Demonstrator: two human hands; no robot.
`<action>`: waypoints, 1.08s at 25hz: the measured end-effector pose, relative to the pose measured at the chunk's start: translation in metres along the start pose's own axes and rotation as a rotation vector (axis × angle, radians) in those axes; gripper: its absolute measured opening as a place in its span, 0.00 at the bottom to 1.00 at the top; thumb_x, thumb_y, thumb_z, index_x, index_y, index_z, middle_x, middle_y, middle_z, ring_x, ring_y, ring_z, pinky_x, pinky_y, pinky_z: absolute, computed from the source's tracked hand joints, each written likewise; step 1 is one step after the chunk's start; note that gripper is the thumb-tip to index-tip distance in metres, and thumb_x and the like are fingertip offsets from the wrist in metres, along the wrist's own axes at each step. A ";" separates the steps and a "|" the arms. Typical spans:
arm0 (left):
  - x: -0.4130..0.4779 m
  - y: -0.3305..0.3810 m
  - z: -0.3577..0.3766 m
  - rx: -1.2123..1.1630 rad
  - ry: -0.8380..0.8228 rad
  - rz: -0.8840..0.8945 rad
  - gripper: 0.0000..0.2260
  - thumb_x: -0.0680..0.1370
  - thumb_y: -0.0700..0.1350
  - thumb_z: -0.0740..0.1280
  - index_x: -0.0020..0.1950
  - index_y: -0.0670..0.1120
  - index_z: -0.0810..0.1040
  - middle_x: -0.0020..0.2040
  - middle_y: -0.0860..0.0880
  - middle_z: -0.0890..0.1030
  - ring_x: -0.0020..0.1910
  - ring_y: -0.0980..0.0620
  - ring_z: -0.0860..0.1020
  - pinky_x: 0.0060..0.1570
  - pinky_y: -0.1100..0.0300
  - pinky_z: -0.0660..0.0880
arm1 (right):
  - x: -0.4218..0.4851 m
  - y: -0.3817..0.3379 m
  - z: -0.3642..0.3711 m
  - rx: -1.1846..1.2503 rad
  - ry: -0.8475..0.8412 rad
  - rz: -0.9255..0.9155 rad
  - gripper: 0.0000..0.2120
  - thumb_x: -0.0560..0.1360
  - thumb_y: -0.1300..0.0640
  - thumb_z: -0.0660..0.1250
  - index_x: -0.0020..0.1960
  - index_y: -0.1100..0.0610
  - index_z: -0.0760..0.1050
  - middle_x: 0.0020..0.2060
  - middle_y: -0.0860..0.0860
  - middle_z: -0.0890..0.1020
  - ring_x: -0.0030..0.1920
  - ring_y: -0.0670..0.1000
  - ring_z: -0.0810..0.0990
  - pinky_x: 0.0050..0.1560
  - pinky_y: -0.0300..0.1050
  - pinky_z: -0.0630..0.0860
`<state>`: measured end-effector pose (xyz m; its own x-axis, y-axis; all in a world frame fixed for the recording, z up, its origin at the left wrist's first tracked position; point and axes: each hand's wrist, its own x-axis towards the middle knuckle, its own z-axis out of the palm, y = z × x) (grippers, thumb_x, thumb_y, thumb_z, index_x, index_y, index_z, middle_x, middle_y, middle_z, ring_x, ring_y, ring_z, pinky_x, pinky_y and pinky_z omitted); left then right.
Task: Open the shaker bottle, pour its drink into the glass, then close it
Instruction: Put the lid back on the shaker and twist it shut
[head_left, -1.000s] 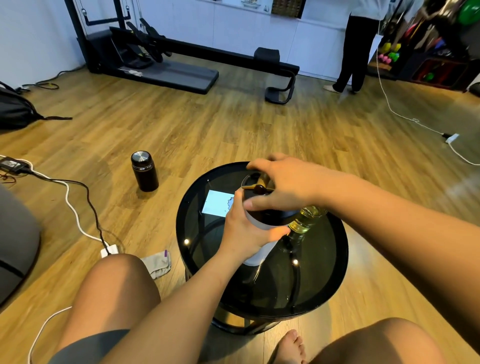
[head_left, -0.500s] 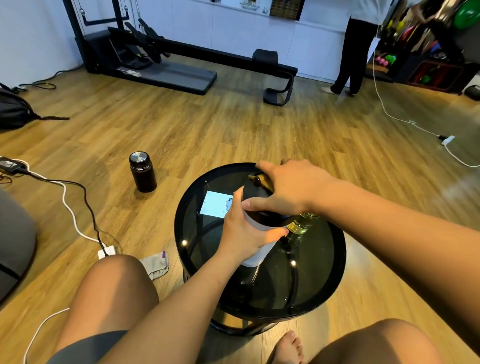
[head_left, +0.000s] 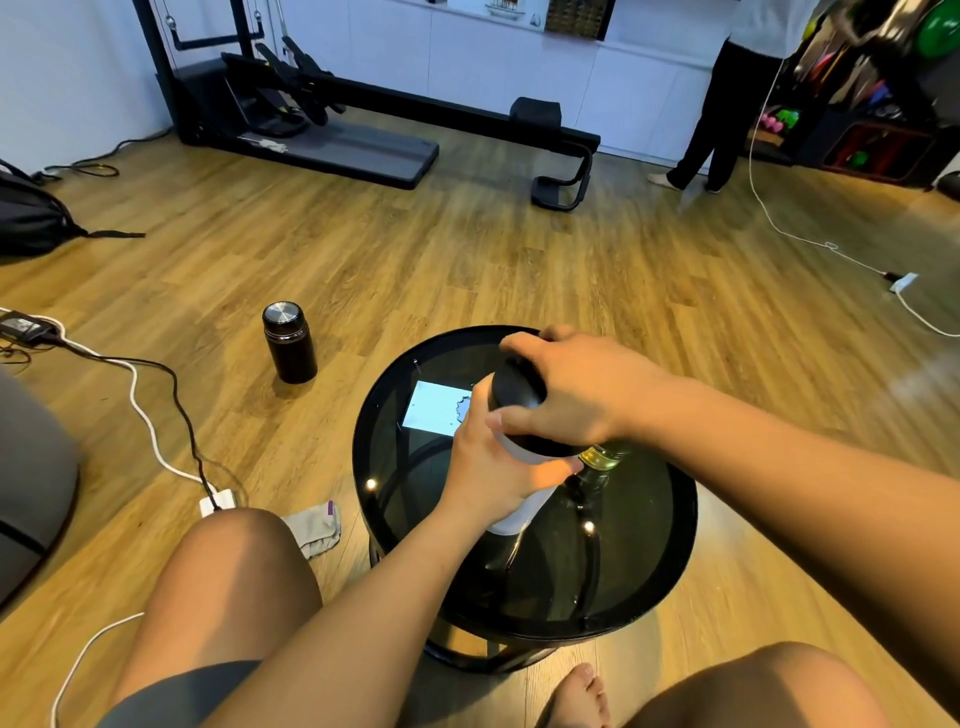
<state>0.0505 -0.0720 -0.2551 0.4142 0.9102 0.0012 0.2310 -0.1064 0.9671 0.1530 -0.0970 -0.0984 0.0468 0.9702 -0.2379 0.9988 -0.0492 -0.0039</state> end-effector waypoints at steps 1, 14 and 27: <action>0.000 0.000 0.000 0.006 -0.004 -0.006 0.54 0.53 0.67 0.80 0.72 0.70 0.52 0.61 0.66 0.73 0.60 0.68 0.72 0.54 0.73 0.70 | 0.004 -0.003 -0.001 -0.021 0.012 0.053 0.42 0.70 0.25 0.60 0.78 0.45 0.60 0.62 0.55 0.74 0.59 0.60 0.77 0.56 0.54 0.77; 0.001 -0.003 0.000 0.030 0.034 0.090 0.41 0.57 0.62 0.83 0.59 0.78 0.59 0.58 0.66 0.77 0.59 0.67 0.76 0.54 0.65 0.76 | 0.010 0.005 -0.016 0.021 -0.063 -0.104 0.36 0.74 0.26 0.54 0.75 0.44 0.67 0.69 0.53 0.74 0.67 0.58 0.74 0.64 0.56 0.73; 0.000 0.001 0.001 -0.014 0.035 0.091 0.46 0.56 0.61 0.84 0.69 0.60 0.65 0.62 0.59 0.79 0.60 0.60 0.79 0.57 0.58 0.79 | -0.003 0.020 0.011 -0.016 0.116 -0.327 0.36 0.72 0.30 0.65 0.74 0.47 0.70 0.71 0.48 0.75 0.67 0.55 0.74 0.68 0.51 0.70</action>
<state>0.0522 -0.0723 -0.2543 0.4019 0.9104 0.0979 0.1815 -0.1840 0.9660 0.1731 -0.1038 -0.1083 -0.2753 0.9546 -0.1140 0.9613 0.2717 -0.0466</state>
